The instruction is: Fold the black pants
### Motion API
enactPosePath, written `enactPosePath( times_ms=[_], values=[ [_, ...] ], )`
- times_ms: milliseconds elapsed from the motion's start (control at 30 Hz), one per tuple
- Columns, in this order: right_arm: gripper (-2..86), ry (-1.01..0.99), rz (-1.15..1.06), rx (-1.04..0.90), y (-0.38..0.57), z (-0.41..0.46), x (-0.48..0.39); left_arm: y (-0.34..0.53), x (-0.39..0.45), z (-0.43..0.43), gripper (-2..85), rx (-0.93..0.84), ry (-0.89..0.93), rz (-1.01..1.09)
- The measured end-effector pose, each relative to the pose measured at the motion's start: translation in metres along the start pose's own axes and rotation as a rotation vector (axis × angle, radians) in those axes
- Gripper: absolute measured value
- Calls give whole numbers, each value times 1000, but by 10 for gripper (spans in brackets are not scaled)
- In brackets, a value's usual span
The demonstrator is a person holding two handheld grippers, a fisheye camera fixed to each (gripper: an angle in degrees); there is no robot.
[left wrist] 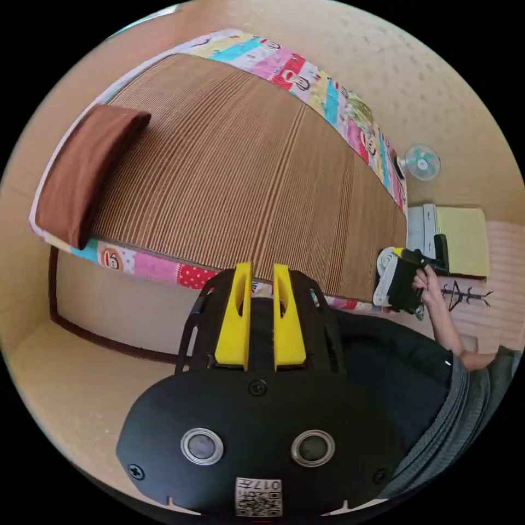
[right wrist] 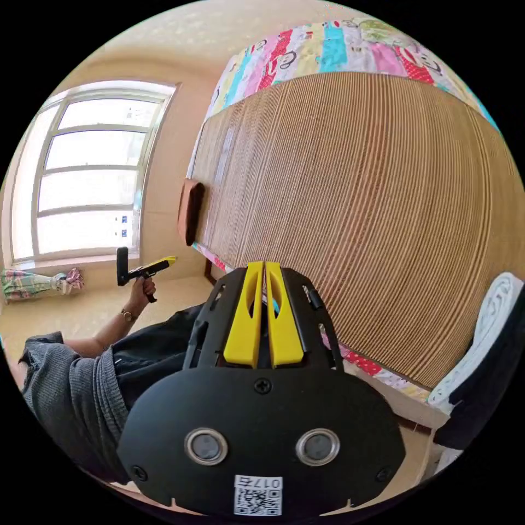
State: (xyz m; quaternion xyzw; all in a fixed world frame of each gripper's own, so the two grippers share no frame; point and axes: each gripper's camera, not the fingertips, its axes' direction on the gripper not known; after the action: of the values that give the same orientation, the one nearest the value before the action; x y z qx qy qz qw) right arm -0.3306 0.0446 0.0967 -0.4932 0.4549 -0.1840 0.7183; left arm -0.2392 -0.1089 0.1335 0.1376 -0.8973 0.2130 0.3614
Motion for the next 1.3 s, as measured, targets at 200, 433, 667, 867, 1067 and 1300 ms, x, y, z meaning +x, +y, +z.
enactPosePath(
  times_ms=[200, 433, 667, 867, 1067, 1300],
  values=[
    [30, 347, 253, 467, 163, -180, 53, 0, 183, 62, 53, -61, -12, 322],
    [98, 404, 751, 657, 353, -247, 125, 50, 287, 135, 52, 92, 231, 225],
    [135, 196, 816, 718, 369, -240, 150, 84, 315, 183, 61, 74, 189, 165],
    [42, 491, 903, 683, 313, -253, 97, 109, 341, 191, 62, 184, 154, 126],
    [30, 439, 177, 878, 235, -285, -45, 136, 357, 210, 60, 309, 160, 60],
    [66, 162, 274, 1085, 285, -287, -49, 152, 401, 240, 61, 346, 159, 117]
  ],
)
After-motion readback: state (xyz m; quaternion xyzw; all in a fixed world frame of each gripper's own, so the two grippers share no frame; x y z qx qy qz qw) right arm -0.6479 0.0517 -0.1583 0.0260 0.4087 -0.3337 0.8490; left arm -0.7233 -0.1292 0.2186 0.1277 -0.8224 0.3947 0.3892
